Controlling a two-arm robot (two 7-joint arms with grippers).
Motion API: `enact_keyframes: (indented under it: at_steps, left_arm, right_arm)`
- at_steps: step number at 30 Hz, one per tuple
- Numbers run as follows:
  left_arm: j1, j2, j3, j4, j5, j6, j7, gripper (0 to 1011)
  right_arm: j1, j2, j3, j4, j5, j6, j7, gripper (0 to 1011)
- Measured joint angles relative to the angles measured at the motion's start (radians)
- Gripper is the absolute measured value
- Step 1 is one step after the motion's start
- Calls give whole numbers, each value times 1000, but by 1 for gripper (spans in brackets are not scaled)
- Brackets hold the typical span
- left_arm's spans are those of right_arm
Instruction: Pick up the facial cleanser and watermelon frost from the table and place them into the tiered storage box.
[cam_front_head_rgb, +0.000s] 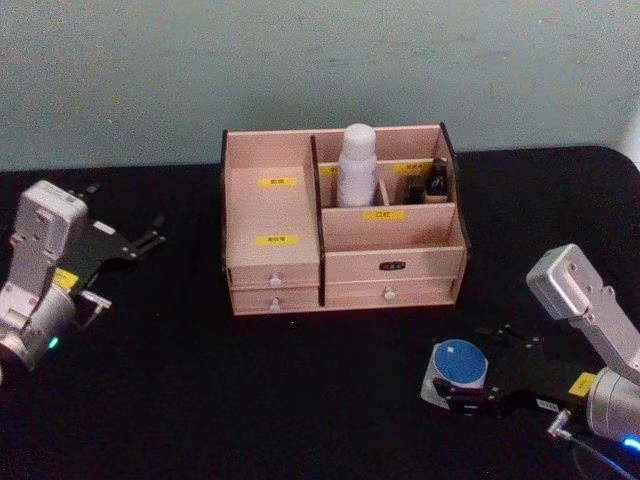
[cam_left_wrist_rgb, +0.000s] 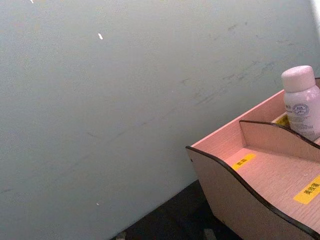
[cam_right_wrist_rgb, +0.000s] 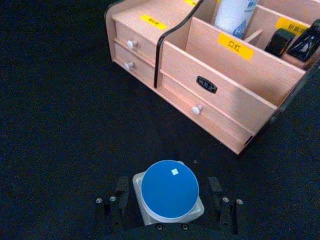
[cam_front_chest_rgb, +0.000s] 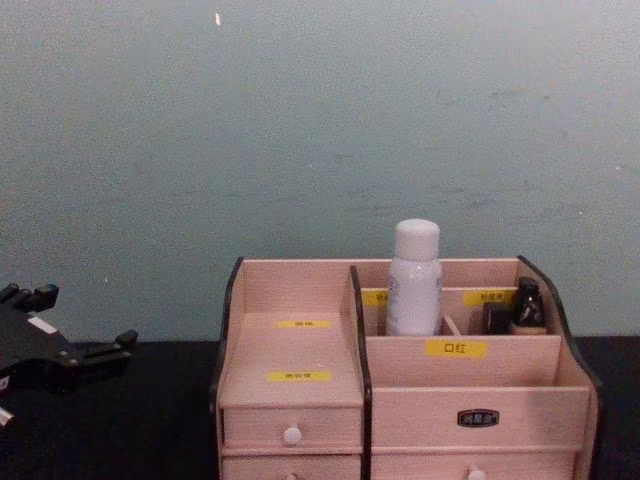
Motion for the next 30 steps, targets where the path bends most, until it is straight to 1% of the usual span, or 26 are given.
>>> enact_keyframes:
  at_steps: [22, 30]
  left_arm:
    - [0, 0, 0, 0, 0, 0, 0, 1001]
    - [0, 0, 0, 0, 0, 0, 0, 1001]
  right_arm:
    - [13, -12, -10, 18, -16, 41, 2, 1000]
    - [14, -13, -10, 19, -19, 45, 2, 1000]
